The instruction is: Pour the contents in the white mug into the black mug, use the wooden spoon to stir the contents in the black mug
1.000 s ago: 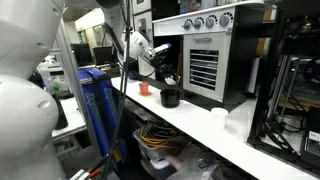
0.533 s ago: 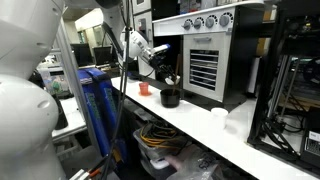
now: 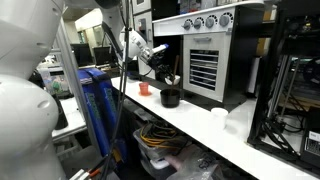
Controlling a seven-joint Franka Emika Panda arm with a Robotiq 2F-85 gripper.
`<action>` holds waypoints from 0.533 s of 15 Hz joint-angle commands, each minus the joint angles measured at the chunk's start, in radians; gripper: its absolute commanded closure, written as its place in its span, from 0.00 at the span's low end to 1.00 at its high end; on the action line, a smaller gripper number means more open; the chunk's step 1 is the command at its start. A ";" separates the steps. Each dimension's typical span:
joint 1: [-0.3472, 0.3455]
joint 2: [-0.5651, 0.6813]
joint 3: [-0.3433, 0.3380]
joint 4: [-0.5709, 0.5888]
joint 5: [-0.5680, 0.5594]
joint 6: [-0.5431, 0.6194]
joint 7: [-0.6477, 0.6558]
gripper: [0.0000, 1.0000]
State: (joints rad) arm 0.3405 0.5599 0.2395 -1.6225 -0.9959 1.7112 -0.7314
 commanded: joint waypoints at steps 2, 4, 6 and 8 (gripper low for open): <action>-0.011 0.011 0.013 -0.006 0.010 0.080 0.060 0.96; -0.008 0.011 0.007 -0.011 -0.007 0.102 0.087 0.96; -0.006 0.011 0.001 -0.014 -0.026 0.116 0.102 0.96; -0.006 0.010 -0.005 -0.019 -0.045 0.120 0.111 0.96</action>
State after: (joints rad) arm 0.3410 0.5654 0.2434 -1.6238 -1.0099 1.7898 -0.6476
